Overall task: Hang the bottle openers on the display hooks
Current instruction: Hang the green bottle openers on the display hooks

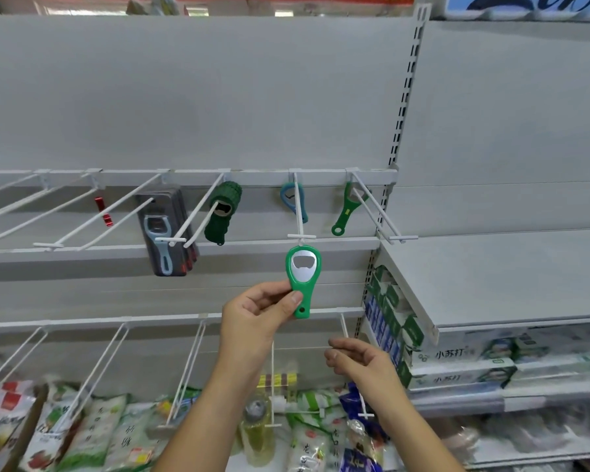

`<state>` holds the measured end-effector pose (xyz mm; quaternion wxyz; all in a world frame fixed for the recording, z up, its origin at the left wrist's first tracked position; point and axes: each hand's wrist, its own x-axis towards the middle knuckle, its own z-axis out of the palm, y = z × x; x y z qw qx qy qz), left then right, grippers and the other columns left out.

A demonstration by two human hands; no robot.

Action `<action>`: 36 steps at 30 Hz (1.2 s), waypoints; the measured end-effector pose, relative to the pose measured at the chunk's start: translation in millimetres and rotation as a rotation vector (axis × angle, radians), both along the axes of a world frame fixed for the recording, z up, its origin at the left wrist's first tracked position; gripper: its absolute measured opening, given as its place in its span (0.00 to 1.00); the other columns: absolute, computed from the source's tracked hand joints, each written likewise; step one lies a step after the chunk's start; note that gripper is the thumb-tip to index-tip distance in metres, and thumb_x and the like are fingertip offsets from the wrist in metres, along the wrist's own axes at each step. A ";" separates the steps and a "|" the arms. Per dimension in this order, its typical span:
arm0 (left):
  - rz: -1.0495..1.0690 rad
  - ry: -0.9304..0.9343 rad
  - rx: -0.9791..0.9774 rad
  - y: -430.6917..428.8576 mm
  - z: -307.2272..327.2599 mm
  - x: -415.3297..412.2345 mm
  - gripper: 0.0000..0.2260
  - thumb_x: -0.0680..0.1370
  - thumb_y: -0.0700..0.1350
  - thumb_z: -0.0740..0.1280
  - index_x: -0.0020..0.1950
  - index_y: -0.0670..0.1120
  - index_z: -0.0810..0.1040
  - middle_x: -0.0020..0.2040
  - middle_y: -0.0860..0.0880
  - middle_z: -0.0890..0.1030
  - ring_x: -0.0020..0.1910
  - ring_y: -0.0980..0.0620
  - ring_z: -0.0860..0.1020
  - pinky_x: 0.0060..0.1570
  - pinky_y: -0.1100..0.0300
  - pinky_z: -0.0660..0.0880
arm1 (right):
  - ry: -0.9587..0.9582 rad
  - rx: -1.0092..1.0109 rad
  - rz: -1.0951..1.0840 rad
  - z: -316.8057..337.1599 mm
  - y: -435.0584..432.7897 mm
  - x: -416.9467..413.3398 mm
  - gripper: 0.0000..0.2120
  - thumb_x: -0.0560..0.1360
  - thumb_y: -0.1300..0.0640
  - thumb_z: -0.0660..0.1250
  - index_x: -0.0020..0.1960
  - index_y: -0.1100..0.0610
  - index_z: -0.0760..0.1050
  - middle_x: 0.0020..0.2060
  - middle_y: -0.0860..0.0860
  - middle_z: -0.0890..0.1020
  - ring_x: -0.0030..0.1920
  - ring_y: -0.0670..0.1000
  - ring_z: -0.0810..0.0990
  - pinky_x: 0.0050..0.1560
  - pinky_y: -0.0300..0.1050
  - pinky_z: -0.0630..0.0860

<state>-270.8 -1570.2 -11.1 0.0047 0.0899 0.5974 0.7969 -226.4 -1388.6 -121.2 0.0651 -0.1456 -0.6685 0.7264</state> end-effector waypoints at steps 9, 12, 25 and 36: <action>0.000 0.026 -0.018 -1.6 -0.6 2.9 0.09 0.70 0.34 0.74 0.49 0.41 0.84 0.43 0.44 0.87 0.41 0.52 0.85 0.41 0.63 0.81 | -0.003 0.011 0.028 -5.2 -1.8 -3.3 0.10 0.73 0.62 0.75 0.55 0.57 0.83 0.46 0.56 0.87 0.50 0.56 0.86 0.52 0.44 0.82; 0.010 0.013 0.013 -0.6 5.9 -0.5 0.08 0.72 0.33 0.72 0.49 0.42 0.84 0.41 0.45 0.87 0.41 0.52 0.85 0.41 0.63 0.81 | -0.010 0.011 0.032 -6.3 0.1 -2.6 0.10 0.73 0.61 0.75 0.55 0.56 0.83 0.46 0.55 0.87 0.50 0.55 0.86 0.53 0.45 0.82; -0.001 -0.102 0.049 32.0 13.2 -79.7 0.06 0.75 0.30 0.70 0.47 0.40 0.81 0.39 0.45 0.86 0.42 0.47 0.85 0.45 0.57 0.84 | -0.030 -0.006 -0.037 -10.9 16.0 2.5 0.11 0.73 0.63 0.74 0.55 0.58 0.82 0.44 0.56 0.87 0.48 0.56 0.86 0.55 0.52 0.82; 0.084 -0.242 0.168 74.4 7.1 -163.3 0.11 0.77 0.31 0.67 0.59 0.31 0.76 0.44 0.42 0.81 0.43 0.46 0.82 0.59 0.46 0.78 | -0.055 0.006 -0.182 -15.6 57.8 20.5 0.10 0.70 0.68 0.75 0.51 0.61 0.84 0.42 0.58 0.87 0.49 0.60 0.86 0.58 0.57 0.80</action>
